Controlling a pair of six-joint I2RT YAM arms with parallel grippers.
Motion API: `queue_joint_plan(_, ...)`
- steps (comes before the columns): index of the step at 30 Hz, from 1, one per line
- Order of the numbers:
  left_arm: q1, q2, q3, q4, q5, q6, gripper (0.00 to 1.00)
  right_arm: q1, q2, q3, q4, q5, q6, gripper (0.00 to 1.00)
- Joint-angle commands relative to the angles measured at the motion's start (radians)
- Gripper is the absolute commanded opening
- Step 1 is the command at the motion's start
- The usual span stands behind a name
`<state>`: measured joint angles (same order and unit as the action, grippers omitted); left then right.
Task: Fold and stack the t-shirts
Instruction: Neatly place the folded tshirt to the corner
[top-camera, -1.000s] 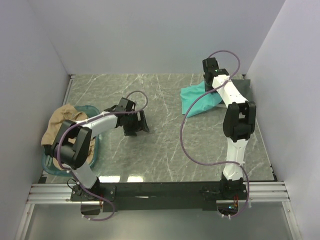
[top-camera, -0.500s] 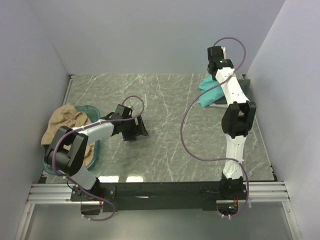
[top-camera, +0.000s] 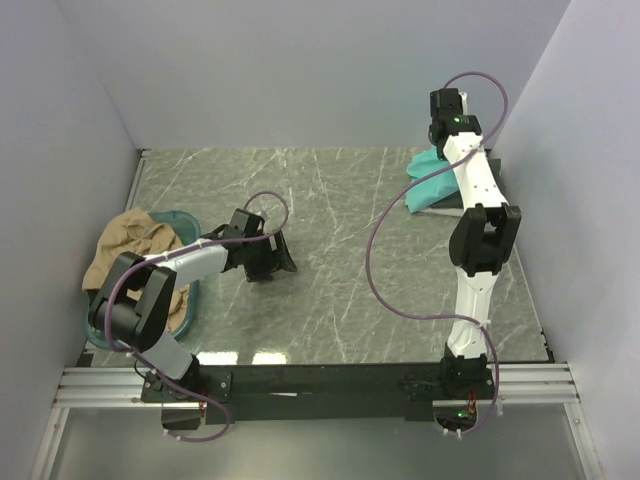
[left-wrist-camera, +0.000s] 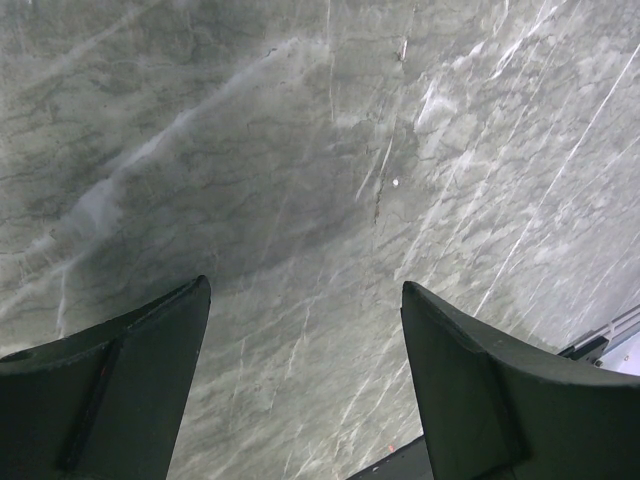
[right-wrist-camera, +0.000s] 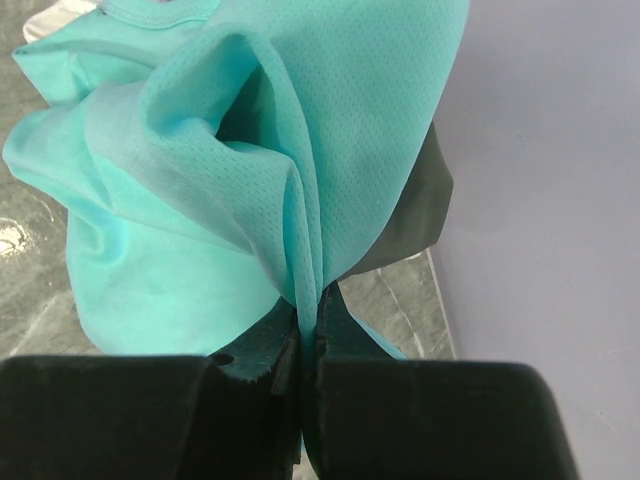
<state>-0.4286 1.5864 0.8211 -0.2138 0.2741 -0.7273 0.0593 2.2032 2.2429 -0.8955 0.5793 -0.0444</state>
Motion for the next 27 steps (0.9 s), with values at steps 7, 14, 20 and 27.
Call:
queue_joint_plan(7, -0.019, -0.043, -0.007, -0.021, -0.035, -0.026, 0.84, -0.055, -0.091, 0.064, 0.004, -0.022, 0.029, 0.00)
queue_joint_plan(14, -0.027, -0.129, -0.028, -0.018, -0.078, -0.046, 0.83, -0.111, -0.117, 0.050, 0.027, -0.041, 0.023, 0.00)
queue_joint_plan(20, -0.036, -0.137, -0.034, -0.022, -0.073, -0.055, 0.83, -0.141, -0.099, 0.043, 0.041, -0.059, 0.023, 0.00)
queue_joint_plan(27, -0.053, -0.140, -0.037, -0.036, -0.076, -0.064, 0.83, -0.150, -0.039, 0.030, 0.082, -0.015, 0.023, 0.00)
